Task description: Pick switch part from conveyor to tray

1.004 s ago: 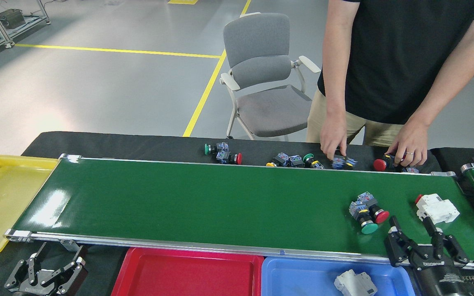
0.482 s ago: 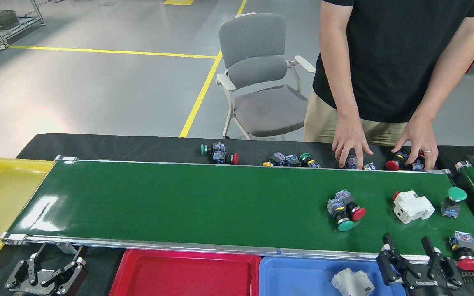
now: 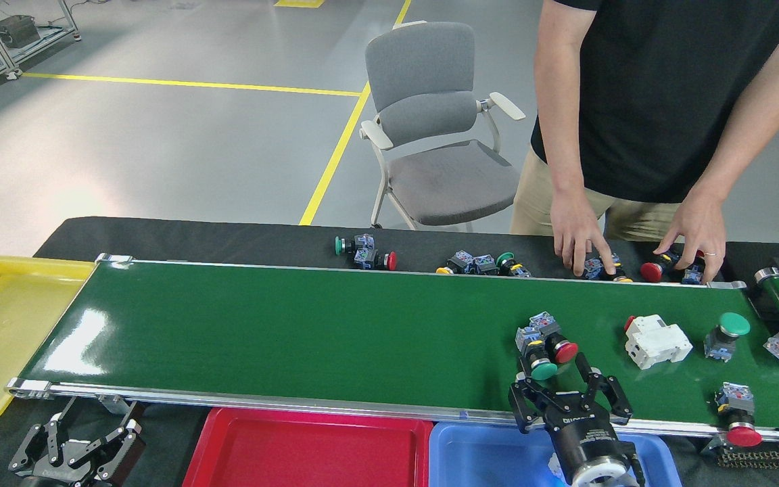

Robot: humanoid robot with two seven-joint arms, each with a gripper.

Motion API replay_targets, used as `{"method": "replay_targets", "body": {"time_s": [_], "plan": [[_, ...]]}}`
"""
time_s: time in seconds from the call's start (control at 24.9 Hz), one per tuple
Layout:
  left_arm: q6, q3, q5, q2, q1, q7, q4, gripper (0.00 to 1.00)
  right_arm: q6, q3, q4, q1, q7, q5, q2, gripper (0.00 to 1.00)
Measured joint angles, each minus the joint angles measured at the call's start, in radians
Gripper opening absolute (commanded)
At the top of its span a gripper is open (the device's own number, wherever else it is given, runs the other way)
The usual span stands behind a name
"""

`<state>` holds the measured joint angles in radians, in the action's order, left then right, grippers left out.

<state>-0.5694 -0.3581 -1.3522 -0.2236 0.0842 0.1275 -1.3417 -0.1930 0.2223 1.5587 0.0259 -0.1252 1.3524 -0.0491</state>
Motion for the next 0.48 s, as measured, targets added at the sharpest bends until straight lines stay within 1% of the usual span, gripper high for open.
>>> {"method": "replay_targets", "body": {"time_s": [0.12,0.2,0.48], "plan": [[0.0,0.004,0.0,0.0,-0.002,0.001,0.001,1.0,-0.012,0.003,-0.014,0.016,-0.001,0.002,0.0,0.89],[0.0,0.01,-0.001,0.0,-0.009,0.001,0.001,1.0,-0.015,0.011,-0.053,0.043,-0.001,0.003,0.002,0.89],[-0.001,0.035,-0.002,0.0,-0.03,0.001,0.01,1.0,-0.02,0.025,-0.197,0.159,-0.002,0.003,0.058,0.89]]}}
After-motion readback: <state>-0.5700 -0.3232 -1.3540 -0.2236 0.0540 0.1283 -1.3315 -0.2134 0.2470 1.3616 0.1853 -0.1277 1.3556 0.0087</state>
